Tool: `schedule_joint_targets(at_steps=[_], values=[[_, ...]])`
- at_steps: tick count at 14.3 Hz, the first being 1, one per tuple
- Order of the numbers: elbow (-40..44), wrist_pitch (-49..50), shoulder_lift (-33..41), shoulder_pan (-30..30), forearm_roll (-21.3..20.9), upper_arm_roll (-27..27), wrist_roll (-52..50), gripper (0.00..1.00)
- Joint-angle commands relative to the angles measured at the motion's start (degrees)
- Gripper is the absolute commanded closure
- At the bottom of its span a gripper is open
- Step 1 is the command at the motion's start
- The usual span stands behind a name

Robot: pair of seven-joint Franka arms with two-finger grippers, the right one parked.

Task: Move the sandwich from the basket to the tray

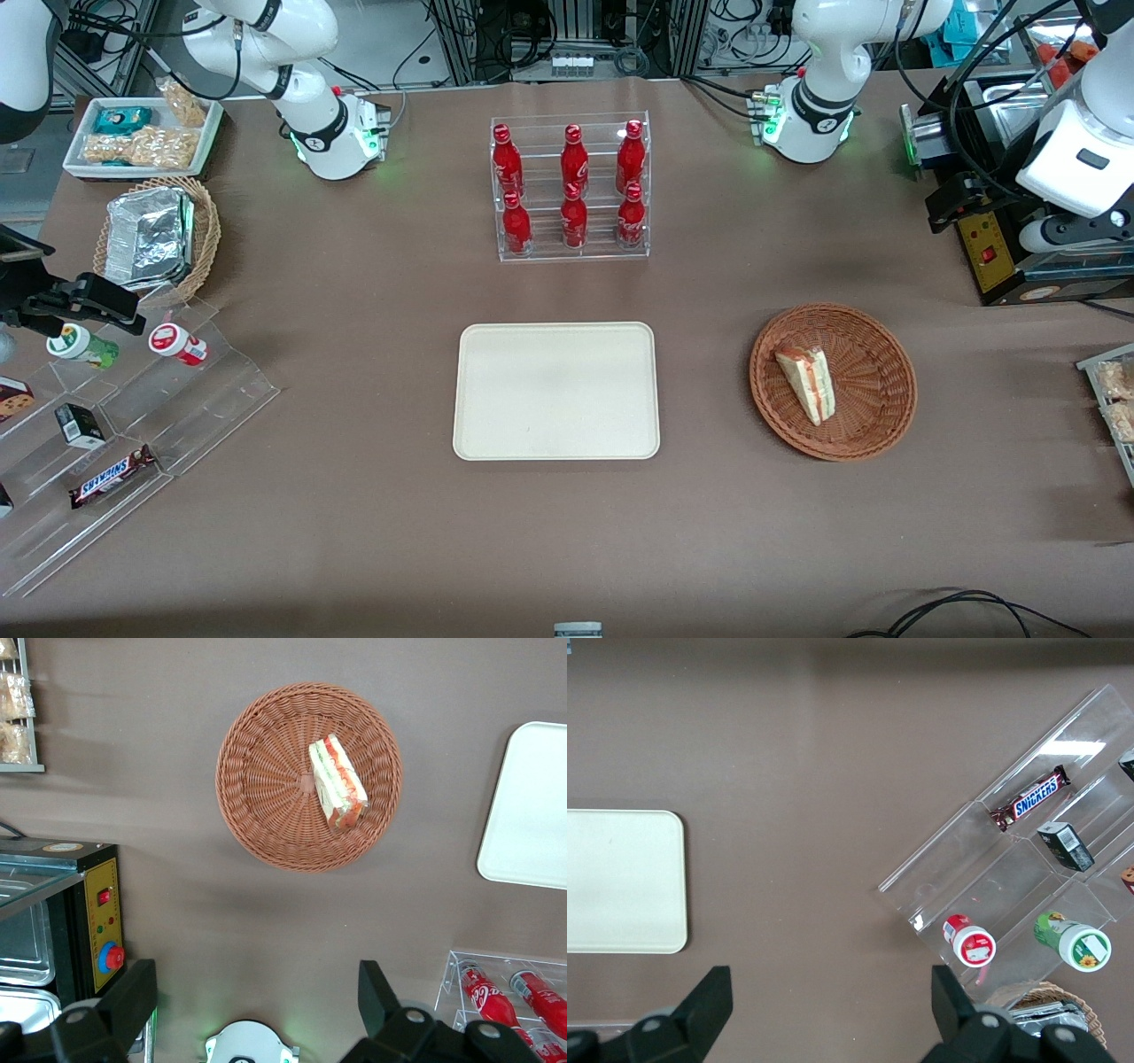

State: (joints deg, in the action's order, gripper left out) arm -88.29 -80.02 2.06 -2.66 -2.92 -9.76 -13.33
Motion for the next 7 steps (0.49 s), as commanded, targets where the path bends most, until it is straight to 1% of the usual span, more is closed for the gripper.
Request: schedule_joint_targets(at_steps=[1,5,7], values=[[-1.4,0.4,1.5,0.3,-0.7,0.8,0.9,0.00],[-0.7,1.4,-0.2,0.1,-0.9,0.9,0.8,0.00],[-1.6,2.2,-2.2,-0.1,-1.1,1.0,-1.4,0.00]])
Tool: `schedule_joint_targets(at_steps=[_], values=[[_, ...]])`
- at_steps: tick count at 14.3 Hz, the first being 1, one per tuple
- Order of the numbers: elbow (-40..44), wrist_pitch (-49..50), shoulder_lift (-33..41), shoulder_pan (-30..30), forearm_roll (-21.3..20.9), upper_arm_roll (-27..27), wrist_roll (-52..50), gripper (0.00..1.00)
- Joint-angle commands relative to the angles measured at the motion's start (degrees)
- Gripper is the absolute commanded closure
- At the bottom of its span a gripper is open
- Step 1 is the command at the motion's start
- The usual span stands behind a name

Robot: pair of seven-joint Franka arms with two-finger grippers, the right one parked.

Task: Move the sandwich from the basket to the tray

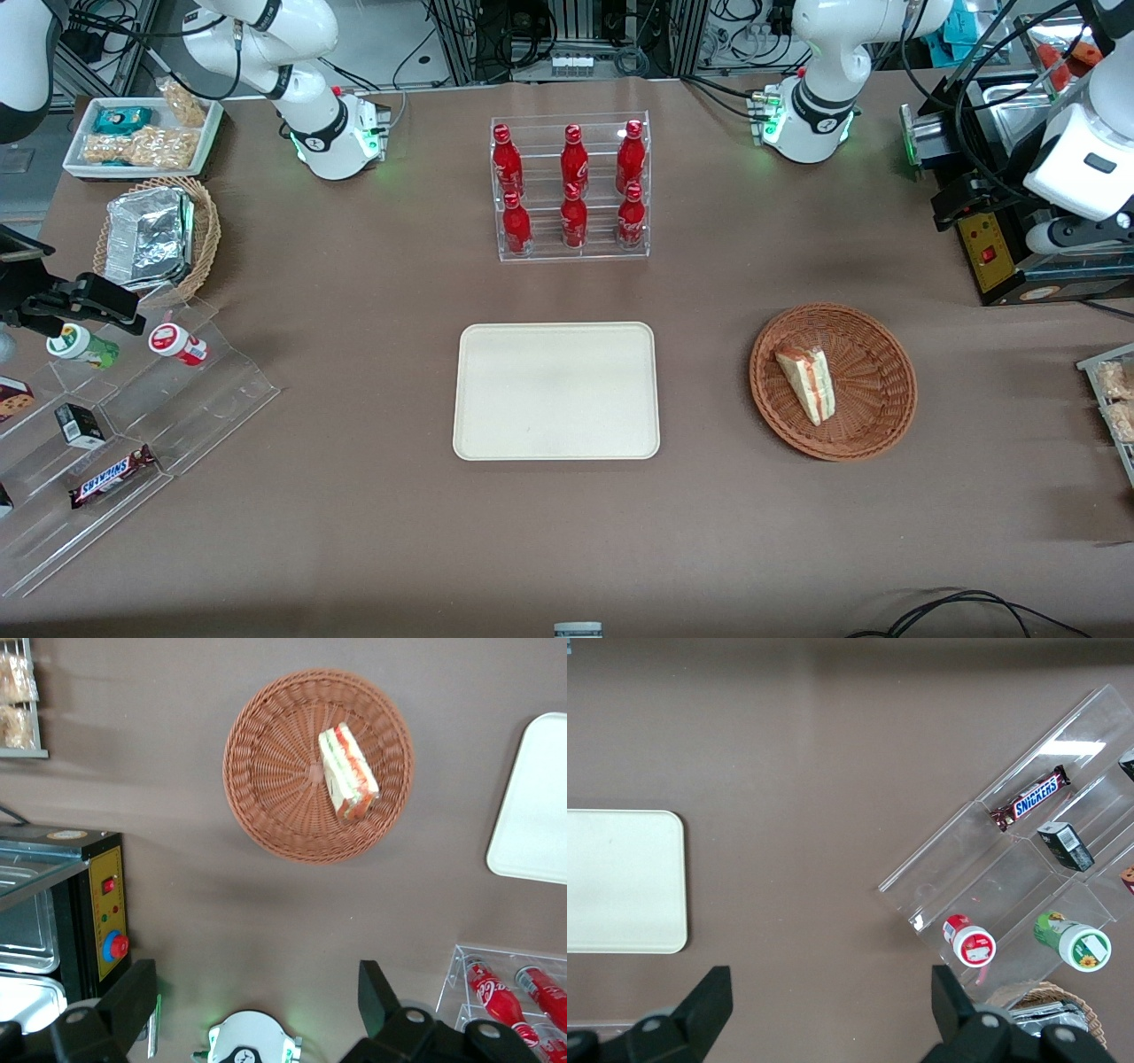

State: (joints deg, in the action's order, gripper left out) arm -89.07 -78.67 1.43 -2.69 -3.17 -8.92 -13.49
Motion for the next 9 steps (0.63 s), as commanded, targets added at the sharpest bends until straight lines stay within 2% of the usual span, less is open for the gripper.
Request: schedule_joint_targets(at_steps=[1,4,7,9], values=[[-0.8,0.7,-3.3,-0.1,-1.0,0.1,-3.4,0.00],[-2.7,-0.8,-6.5,-0.4,-0.1,0.2,-8.3,0.00],[-14.2,-16.5,-4.9,-0.2,0.2,0.2,-18.5,0.00],[-20.2,-23.8,-4.8,0.1,0.1,0.1,-21.0,0.00]])
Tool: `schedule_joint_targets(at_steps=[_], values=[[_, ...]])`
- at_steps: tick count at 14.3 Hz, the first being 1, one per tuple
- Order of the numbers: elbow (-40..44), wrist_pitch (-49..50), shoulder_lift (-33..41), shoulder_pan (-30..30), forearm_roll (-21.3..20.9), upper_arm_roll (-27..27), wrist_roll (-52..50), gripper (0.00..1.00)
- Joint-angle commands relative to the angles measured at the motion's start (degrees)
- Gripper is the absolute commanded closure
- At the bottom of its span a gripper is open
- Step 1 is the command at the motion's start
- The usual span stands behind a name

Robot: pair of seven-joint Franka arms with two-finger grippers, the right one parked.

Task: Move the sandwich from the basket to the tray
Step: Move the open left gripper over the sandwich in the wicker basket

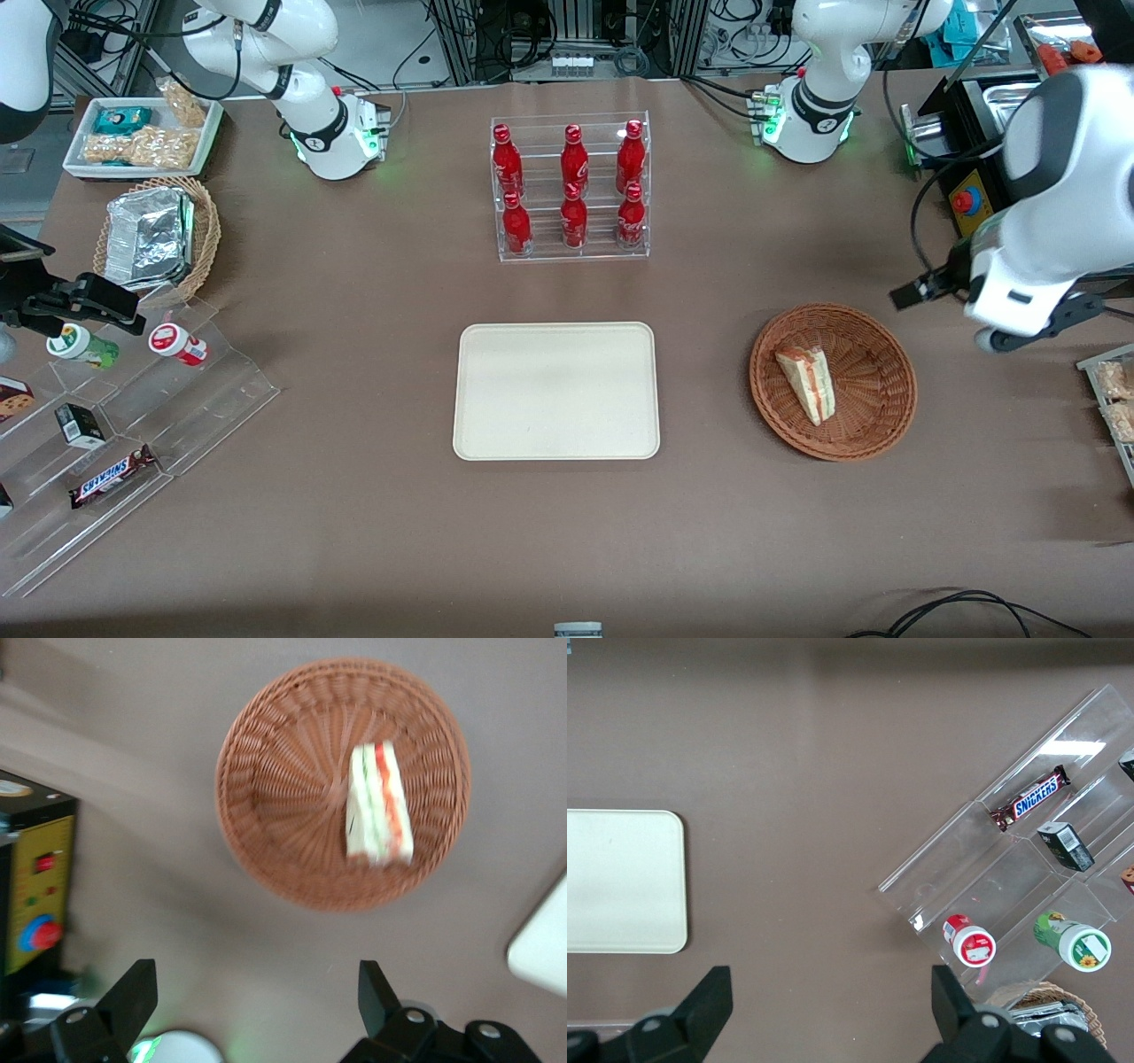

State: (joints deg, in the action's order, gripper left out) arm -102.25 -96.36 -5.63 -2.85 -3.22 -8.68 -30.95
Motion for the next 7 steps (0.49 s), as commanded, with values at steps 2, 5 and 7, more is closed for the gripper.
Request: schedule_joint_targets(at_steps=[2,5,7], values=[[-13.5,-13.6,2.2,0.6,0.1,-0.3,-3.7,0.00],[-20.2,-24.1,2.1,0.6,0.1,-0.5,-3.8,0.00],[-20.8,-27.5,1.0,1.4,0.2,-0.5,-3.9,0.00]])
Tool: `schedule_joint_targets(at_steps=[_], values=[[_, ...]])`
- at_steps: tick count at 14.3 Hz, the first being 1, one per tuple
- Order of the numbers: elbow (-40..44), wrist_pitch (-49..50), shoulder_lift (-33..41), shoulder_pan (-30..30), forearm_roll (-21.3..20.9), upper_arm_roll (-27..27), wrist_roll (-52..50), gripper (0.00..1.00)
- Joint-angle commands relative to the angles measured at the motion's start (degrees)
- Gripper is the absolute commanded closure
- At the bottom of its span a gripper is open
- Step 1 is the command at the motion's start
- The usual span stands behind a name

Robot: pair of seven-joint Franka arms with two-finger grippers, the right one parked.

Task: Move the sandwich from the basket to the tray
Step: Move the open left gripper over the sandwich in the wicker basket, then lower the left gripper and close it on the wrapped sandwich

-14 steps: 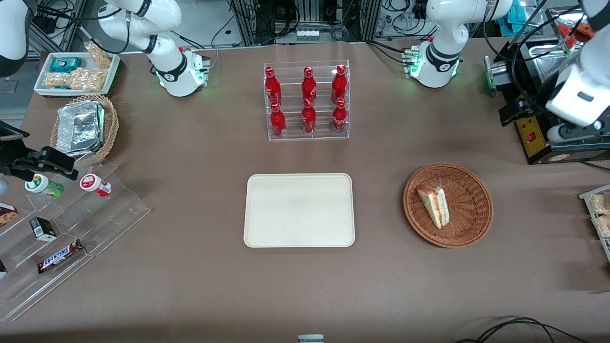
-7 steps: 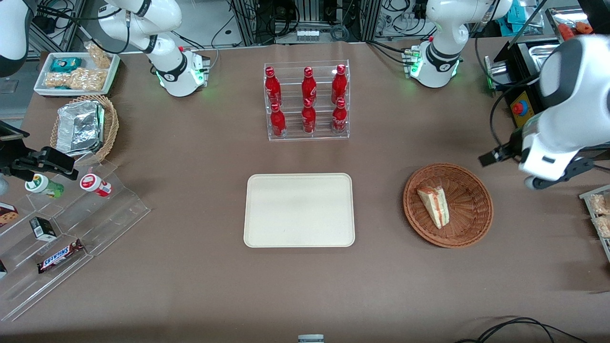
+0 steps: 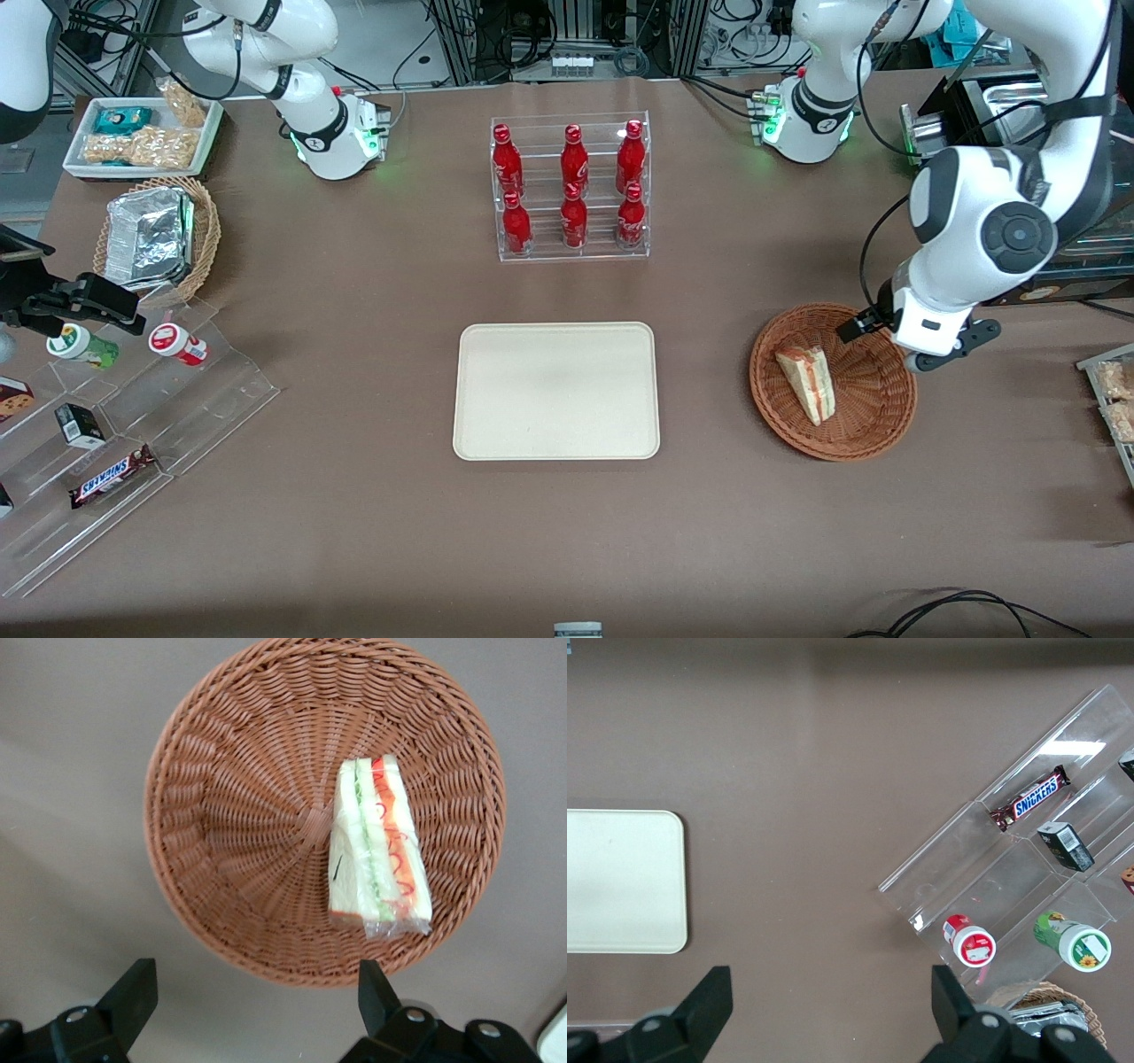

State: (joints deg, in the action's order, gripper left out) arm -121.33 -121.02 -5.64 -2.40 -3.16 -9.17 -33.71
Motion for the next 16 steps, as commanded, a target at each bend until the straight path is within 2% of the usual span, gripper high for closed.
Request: schedule_joint_targets(at_steps=[1,5,10,16], values=[[-1.5,-3.7,0.4,1.3,0.2,0.0,-1.1,0.00],[0.3,-10.2,-4.5,2.5,0.2,-0.3,-1.3,0.00],[3.6,-10.6,-9.1,5.5,0.0,-0.7,-7.4,0.00],[5.7,-9.1,-12.6,6.4,-1.0,-0.5,-7.7,0.00]])
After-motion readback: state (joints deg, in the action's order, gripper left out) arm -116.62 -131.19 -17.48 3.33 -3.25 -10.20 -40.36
